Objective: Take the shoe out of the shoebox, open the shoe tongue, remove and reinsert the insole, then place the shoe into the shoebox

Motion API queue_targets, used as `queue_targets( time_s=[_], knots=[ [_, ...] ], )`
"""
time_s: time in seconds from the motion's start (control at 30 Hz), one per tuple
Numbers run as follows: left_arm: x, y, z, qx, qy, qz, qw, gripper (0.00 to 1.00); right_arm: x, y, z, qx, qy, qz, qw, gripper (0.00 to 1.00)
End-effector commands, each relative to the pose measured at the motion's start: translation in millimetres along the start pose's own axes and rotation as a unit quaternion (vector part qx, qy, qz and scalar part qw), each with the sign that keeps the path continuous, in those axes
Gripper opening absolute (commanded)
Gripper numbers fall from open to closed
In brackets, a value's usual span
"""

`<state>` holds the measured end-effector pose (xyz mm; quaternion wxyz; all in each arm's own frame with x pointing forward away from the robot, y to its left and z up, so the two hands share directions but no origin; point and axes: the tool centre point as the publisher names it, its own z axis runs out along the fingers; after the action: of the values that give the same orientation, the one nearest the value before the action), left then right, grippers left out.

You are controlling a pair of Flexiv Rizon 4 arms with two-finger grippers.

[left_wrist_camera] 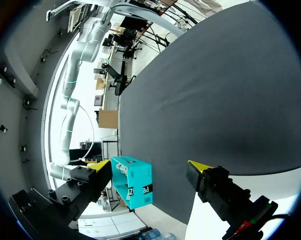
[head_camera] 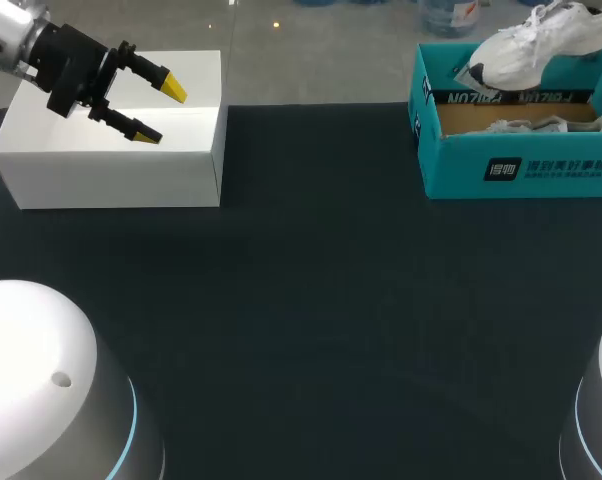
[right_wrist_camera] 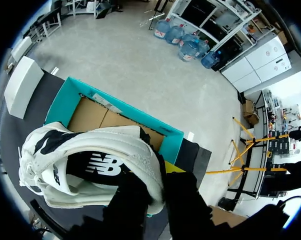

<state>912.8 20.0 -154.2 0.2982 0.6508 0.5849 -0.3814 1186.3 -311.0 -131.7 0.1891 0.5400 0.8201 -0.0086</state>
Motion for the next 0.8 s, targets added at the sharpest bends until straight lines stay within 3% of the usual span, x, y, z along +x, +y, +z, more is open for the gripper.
queue_targets(
  time_s=[0.03, 0.33, 0.4, 0.5, 0.57, 0.8],
  knots=[
    [0.2, 0, 0, 0.000, 0.001, 0.000, 1.000, 1.00, 2.0, -3.8, -2, -0.004, -0.002, 0.000, 1.000, 0.00],
    [0.2, 0, 0, 0.000, 0.001, 0.000, 1.000, 1.00, 2.0, -3.8, -2, -0.004, -0.002, 0.000, 1.000, 0.00],
    [0.2, 0, 0, 0.000, 0.001, 0.000, 1.000, 1.00, 0.8, -8.7, 0, 0.048, 0.016, 0.055, 0.997, 0.00],
    [0.2, 0, 0, 0.000, 0.001, 0.000, 1.000, 1.00, -2.0, -13.8, -4, 0.068, 0.030, 0.157, 0.985, 0.00],
    [0.2, 0, 0, 0.000, 0.001, 0.000, 1.000, 1.00, -3.0, -13.7, -6, 0.054, 0.051, 0.208, 0.975, 0.00],
    [0.2, 0, 0, 0.000, 0.001, 0.000, 1.000, 1.00, 2.3, -10.6, -8, 0.035, 0.053, 0.223, 0.973, 0.00]
  ],
)
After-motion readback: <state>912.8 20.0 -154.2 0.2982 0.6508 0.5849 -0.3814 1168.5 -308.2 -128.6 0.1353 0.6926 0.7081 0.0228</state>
